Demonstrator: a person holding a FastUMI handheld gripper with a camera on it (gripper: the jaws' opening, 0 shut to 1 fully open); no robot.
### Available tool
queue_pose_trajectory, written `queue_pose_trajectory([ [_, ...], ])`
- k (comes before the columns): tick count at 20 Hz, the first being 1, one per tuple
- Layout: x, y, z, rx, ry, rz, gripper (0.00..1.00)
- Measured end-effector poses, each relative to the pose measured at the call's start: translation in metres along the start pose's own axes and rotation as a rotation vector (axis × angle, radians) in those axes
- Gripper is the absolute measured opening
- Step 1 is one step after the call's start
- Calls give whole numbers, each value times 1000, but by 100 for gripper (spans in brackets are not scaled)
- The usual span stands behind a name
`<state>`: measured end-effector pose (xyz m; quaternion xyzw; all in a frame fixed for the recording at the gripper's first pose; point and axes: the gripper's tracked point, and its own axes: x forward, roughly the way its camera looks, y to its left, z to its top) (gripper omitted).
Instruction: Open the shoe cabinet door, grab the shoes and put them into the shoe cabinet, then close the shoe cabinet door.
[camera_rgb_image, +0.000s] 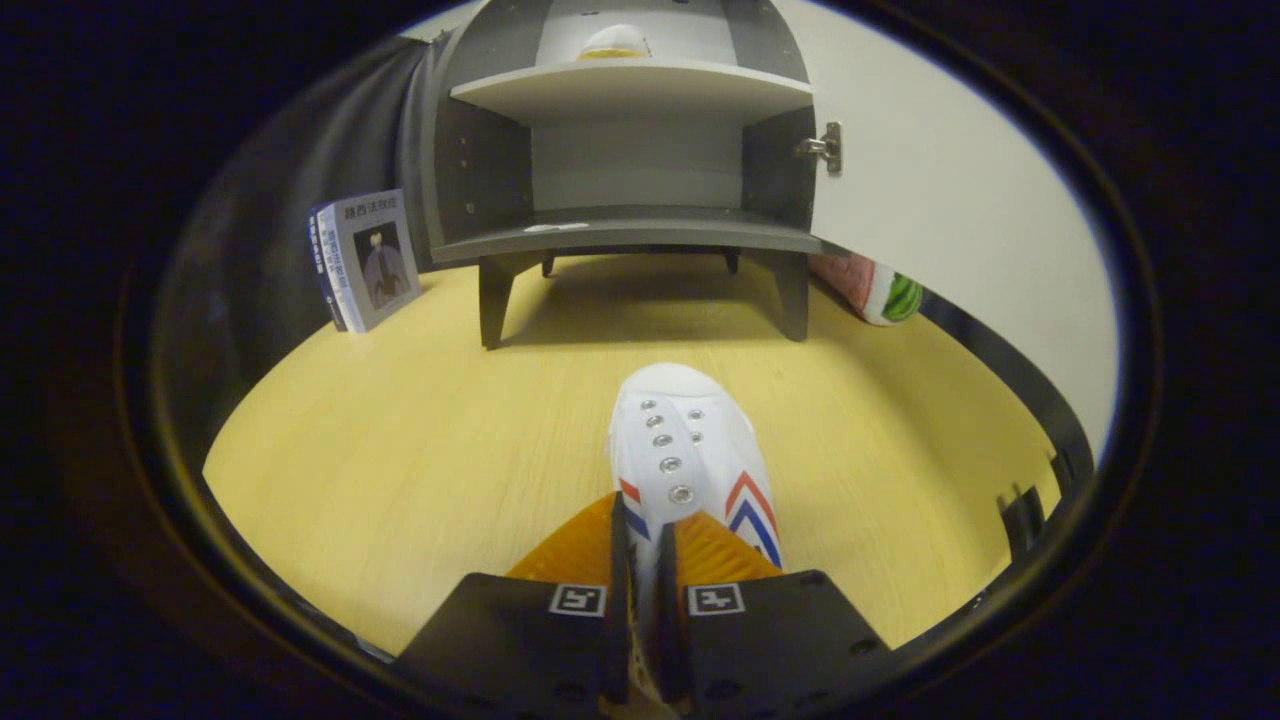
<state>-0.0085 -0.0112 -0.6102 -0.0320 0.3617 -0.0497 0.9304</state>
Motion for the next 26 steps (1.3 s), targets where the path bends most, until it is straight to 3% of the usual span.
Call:
queue_pose_trajectory([
  [3,-2,1,1,38,-1,44,4],
  [14,-40,-6,50,42,-87,67,3],
  [19,-73,-9,120,29,-140,39,3],
  [26,-132,2,259,-45,-262,-39,3],
])
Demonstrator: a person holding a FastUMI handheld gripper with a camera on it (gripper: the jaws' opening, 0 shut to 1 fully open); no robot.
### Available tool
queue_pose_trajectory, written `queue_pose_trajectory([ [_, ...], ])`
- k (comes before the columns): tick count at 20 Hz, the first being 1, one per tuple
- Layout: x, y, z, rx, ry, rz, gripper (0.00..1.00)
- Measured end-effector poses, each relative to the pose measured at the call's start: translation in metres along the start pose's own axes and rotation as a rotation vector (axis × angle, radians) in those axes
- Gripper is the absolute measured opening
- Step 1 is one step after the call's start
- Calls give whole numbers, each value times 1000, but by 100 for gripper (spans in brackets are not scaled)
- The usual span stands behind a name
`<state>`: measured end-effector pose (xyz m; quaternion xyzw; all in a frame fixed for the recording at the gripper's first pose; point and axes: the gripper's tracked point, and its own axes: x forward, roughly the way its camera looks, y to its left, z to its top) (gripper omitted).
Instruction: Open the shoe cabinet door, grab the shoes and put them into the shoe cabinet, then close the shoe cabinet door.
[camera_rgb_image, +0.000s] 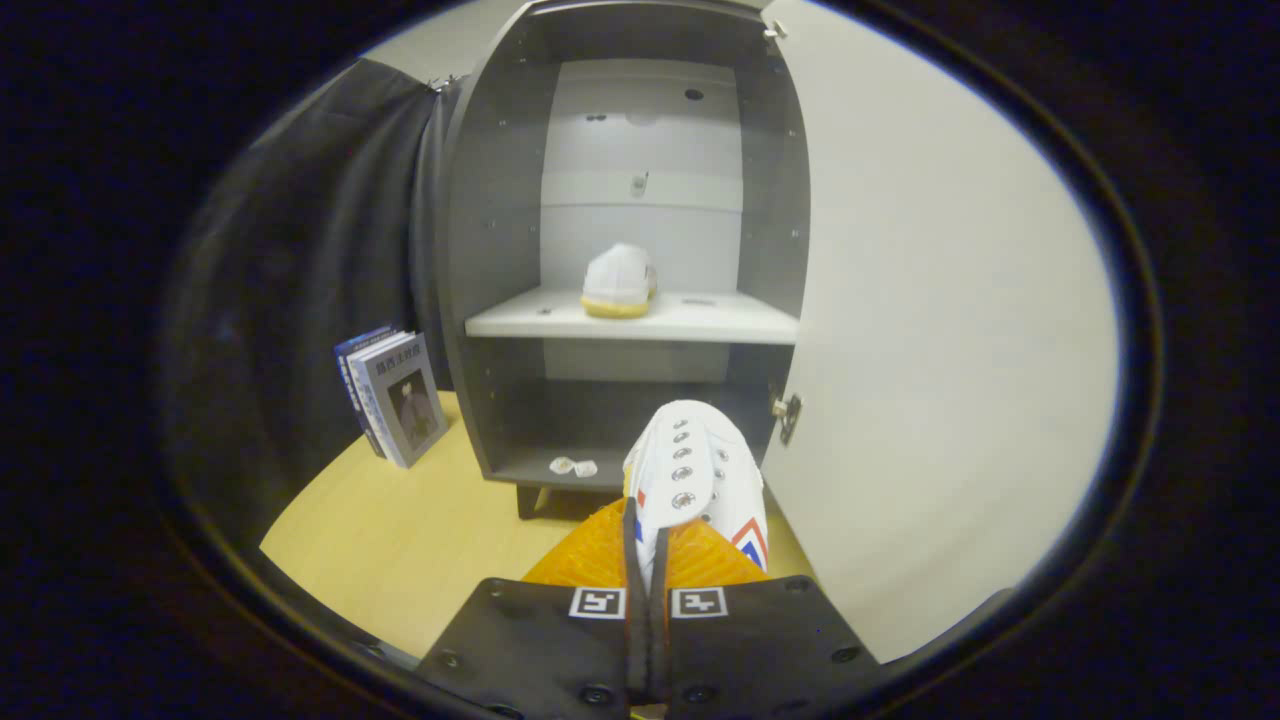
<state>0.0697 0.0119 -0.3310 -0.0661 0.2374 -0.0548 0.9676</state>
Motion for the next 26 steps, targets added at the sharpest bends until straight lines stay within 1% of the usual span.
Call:
queue_pose_trajectory([
  [3,7,2,55,7,-55,2,2],
  [5,24,1,82,-15,-72,13,2],
  [8,62,-6,117,-40,-79,25,2],
  [11,111,-19,140,-52,-65,31,2],
  [14,161,-28,152,-71,-32,41,2],
  [20,247,-31,166,-104,5,64,2],
  [24,285,-31,159,-129,53,79,2],
  [26,290,-29,158,-133,63,95,3],
])
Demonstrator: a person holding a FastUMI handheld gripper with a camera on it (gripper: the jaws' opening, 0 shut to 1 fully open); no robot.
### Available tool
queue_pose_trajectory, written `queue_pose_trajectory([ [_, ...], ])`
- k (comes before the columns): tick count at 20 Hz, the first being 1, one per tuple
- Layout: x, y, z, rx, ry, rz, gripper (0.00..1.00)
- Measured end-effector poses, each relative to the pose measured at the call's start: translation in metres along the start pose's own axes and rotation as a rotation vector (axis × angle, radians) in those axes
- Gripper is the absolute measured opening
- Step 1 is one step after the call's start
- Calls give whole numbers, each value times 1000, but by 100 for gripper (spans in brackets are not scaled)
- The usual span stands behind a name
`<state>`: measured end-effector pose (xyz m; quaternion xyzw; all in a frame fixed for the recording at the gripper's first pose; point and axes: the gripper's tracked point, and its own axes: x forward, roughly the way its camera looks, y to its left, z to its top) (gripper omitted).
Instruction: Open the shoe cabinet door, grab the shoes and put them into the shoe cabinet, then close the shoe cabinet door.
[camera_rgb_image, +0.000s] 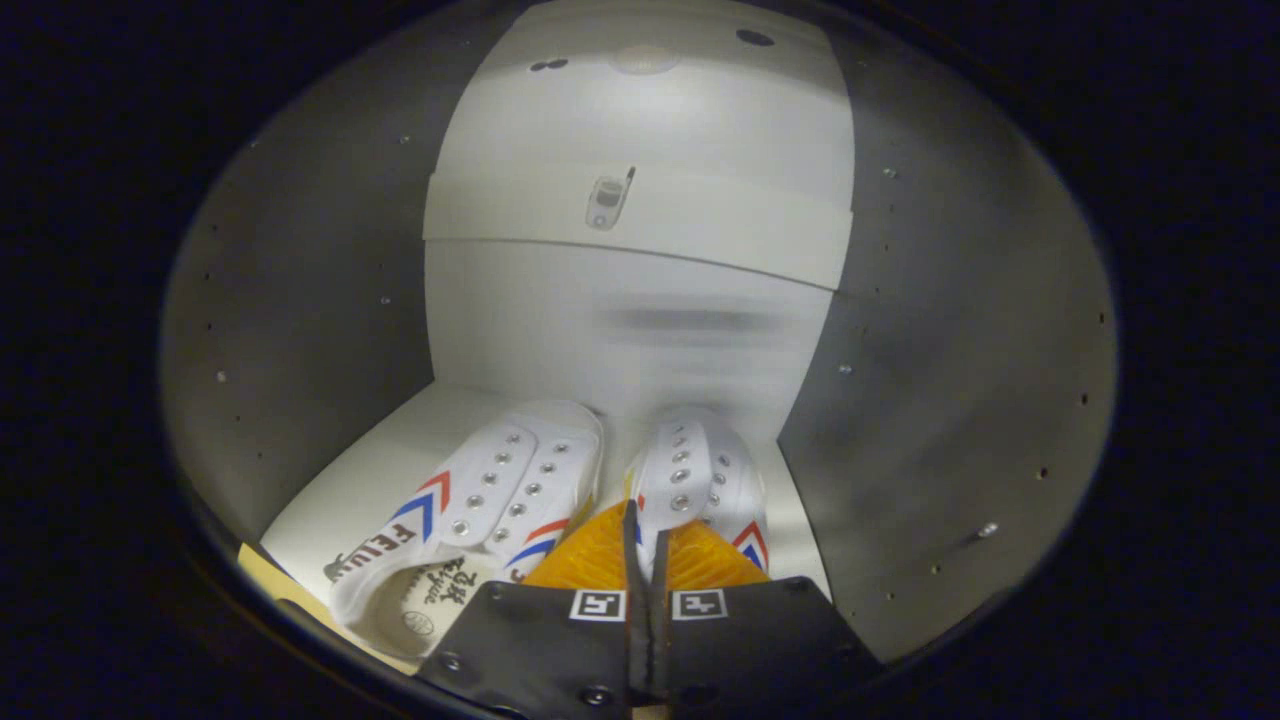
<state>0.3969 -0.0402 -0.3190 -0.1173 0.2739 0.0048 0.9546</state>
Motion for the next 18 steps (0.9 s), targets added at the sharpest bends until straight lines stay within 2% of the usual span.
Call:
queue_pose_trajectory([
  [4,14,3,-1,-24,13,5,2],
  [7,11,0,-3,15,26,4,3],
  [10,1,-5,-4,70,29,0,13],
  [15,-43,-6,2,63,-28,-27,23],
  [18,-83,3,12,93,-90,-21,25],
])
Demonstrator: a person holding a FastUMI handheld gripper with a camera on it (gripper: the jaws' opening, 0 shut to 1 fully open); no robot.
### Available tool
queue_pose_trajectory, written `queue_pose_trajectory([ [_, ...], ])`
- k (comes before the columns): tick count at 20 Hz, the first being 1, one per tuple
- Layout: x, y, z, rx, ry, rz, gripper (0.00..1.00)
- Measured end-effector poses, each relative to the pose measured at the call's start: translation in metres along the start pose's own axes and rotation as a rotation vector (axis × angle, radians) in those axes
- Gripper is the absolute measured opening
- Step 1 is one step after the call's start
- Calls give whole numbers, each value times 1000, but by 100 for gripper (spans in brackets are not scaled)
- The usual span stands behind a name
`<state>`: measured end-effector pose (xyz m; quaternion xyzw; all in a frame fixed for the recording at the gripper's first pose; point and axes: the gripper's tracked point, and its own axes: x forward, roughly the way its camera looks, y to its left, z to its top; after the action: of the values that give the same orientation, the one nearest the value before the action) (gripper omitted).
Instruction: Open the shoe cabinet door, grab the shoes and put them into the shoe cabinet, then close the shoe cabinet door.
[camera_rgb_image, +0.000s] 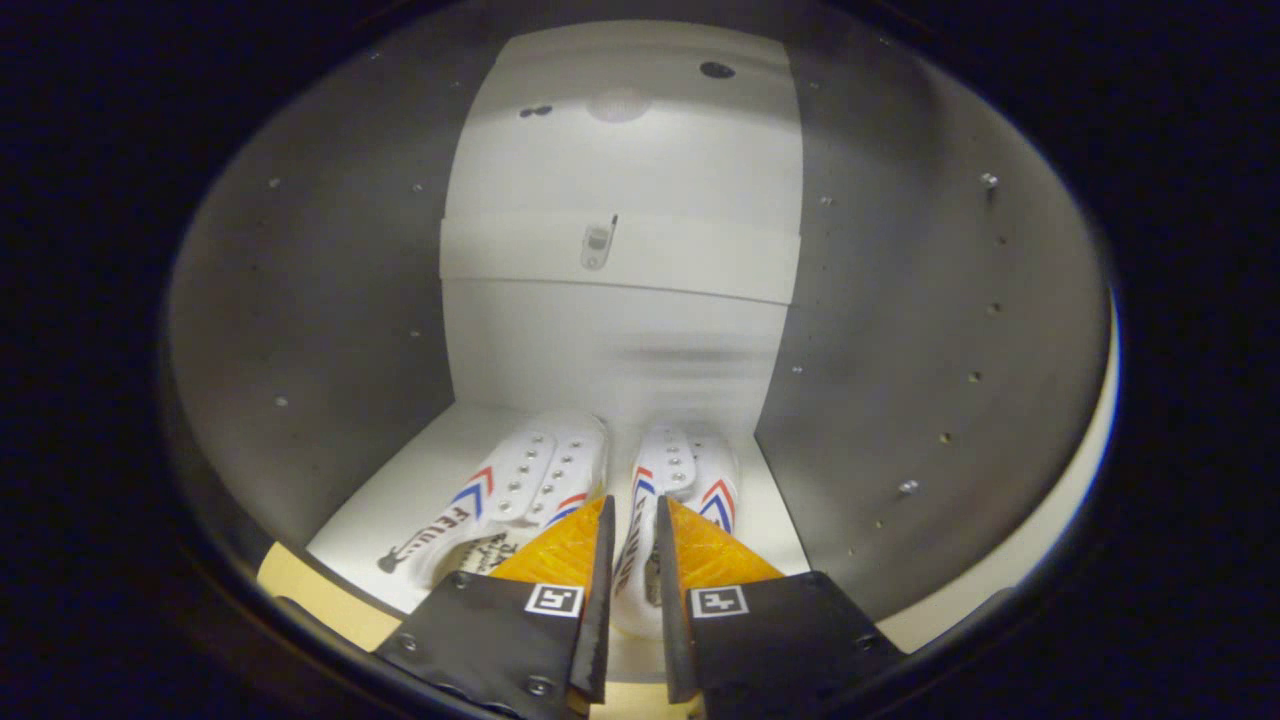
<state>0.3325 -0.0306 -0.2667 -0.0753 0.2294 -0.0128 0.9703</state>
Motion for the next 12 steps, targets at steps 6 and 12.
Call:
queue_pose_trajectory([
  [6,-115,36,35,89,-162,19,36],
  [12,-232,75,26,105,-207,12,68],
])
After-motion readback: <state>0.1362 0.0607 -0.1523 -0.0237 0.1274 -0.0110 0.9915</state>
